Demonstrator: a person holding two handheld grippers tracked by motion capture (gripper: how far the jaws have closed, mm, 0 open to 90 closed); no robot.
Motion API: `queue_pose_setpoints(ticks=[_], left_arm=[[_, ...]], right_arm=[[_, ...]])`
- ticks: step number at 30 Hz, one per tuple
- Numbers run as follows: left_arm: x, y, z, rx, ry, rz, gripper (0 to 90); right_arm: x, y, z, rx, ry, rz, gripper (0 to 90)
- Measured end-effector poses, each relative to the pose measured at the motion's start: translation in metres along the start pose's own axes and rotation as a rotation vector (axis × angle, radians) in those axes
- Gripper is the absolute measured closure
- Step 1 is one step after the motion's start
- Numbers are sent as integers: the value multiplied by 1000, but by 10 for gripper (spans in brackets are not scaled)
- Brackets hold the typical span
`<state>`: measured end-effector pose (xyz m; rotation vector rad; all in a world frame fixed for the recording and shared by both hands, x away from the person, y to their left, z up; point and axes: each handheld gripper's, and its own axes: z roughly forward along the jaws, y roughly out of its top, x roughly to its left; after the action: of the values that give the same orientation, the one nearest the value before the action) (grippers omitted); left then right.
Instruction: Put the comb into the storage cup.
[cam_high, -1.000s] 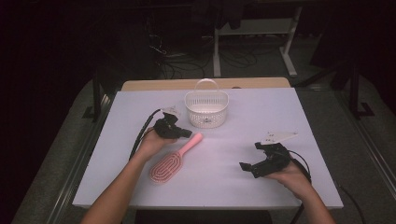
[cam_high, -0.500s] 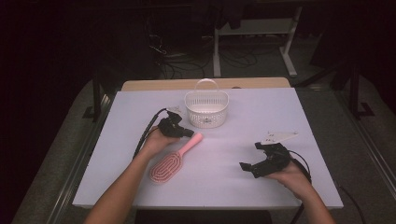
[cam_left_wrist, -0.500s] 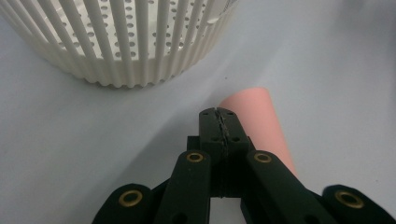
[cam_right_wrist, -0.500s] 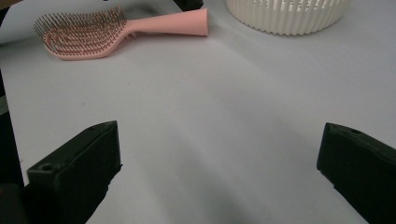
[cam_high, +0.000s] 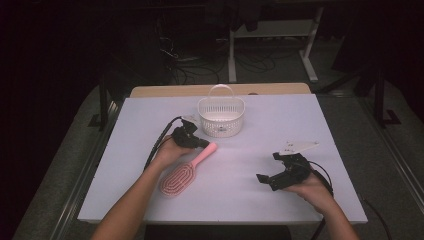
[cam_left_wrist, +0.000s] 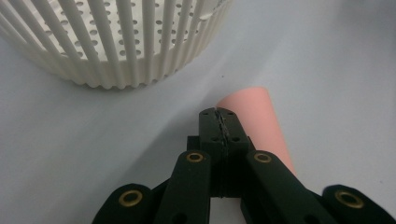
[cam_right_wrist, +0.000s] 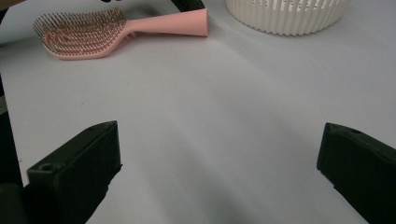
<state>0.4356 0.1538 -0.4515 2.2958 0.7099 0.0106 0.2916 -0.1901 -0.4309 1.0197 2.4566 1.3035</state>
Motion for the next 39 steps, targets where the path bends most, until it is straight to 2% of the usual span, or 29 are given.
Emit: queue_pose_setpoints(ticks=[8,20,29,39], left_arm=[[-5,2,3,7,-16,10,900],[-18,10,11,37,-51,56,900],[-25,12,15,46,-73,69,900],[-40,13,22,72,-107,104,900]], right_arm=[[0,0,1,2,-1,-1,0],[0,0,1,0,-1,0,0],[0,0,1,0,0,0,0],[0,0,1,0,-2,-1,0]])
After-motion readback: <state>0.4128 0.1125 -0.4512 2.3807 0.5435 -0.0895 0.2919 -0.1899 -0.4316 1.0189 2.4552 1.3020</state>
